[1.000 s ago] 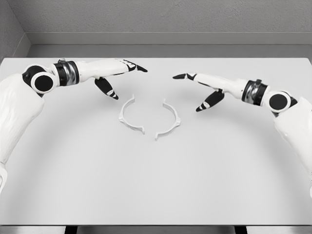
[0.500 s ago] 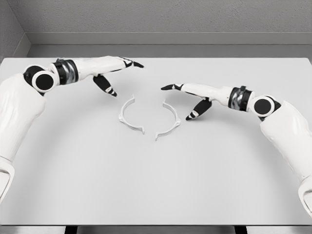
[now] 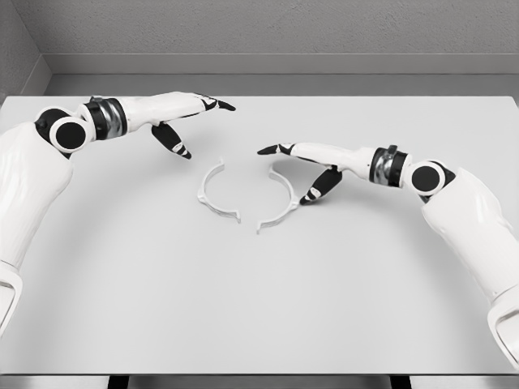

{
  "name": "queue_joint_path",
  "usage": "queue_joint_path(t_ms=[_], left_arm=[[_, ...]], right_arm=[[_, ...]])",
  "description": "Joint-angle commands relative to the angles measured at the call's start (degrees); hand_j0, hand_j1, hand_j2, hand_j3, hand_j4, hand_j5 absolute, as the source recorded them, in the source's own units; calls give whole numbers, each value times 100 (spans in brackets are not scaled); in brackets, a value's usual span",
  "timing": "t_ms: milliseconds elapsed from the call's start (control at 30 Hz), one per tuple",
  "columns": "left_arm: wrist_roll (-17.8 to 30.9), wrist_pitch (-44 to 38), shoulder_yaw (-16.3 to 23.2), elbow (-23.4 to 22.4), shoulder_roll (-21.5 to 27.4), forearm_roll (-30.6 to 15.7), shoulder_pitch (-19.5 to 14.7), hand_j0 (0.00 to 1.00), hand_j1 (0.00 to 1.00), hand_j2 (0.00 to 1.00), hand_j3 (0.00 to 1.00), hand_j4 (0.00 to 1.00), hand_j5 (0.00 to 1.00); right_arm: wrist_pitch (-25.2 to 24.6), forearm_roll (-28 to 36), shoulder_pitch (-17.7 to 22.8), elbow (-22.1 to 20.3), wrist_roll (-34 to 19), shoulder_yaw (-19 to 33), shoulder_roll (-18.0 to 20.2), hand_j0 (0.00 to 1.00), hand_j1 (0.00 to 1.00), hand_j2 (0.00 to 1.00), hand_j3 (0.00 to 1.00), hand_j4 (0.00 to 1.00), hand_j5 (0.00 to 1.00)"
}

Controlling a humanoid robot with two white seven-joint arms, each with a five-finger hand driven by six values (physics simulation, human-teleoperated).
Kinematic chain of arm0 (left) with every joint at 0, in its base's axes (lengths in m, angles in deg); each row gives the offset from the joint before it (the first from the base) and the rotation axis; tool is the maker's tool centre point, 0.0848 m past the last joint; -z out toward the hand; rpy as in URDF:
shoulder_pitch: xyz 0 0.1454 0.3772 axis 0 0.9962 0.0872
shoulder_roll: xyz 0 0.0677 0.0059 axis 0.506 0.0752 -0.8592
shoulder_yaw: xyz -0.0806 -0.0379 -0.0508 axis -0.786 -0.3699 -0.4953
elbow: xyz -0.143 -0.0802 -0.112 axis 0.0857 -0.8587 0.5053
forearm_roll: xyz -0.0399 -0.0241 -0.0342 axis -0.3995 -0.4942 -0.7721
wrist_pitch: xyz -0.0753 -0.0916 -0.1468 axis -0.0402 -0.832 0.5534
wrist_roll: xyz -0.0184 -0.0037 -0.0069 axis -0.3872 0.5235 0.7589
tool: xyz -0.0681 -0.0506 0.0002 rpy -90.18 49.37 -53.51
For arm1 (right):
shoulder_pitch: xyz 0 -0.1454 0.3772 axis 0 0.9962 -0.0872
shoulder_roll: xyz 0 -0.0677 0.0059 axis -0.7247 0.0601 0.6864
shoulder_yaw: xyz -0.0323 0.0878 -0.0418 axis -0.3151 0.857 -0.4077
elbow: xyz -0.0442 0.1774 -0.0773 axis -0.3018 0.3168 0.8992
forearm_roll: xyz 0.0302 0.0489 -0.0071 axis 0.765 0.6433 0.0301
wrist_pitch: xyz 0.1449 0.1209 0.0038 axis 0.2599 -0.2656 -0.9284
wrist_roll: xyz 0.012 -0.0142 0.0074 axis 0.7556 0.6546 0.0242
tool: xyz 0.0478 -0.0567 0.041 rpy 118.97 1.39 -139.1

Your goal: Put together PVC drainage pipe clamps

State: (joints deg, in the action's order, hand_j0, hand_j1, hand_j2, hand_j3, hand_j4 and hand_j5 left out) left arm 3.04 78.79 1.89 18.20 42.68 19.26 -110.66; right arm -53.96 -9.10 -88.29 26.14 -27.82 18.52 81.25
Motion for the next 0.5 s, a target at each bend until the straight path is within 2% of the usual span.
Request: queue_joint_path(t_ms=[0, 467], left_arm=[[-3, -16, -7, 2, 8, -42, 0, 100, 100, 100, 100, 100, 100], [-3, -16, 20, 11, 8, -42, -9, 100, 100, 100, 100, 100, 100]], right_arm=[[-13, 47, 0, 3, 2, 7, 0, 100, 100, 100, 100, 100, 100], [-13, 47, -18, -15, 2, -2, -150, 100, 100, 100, 100, 100, 100]])
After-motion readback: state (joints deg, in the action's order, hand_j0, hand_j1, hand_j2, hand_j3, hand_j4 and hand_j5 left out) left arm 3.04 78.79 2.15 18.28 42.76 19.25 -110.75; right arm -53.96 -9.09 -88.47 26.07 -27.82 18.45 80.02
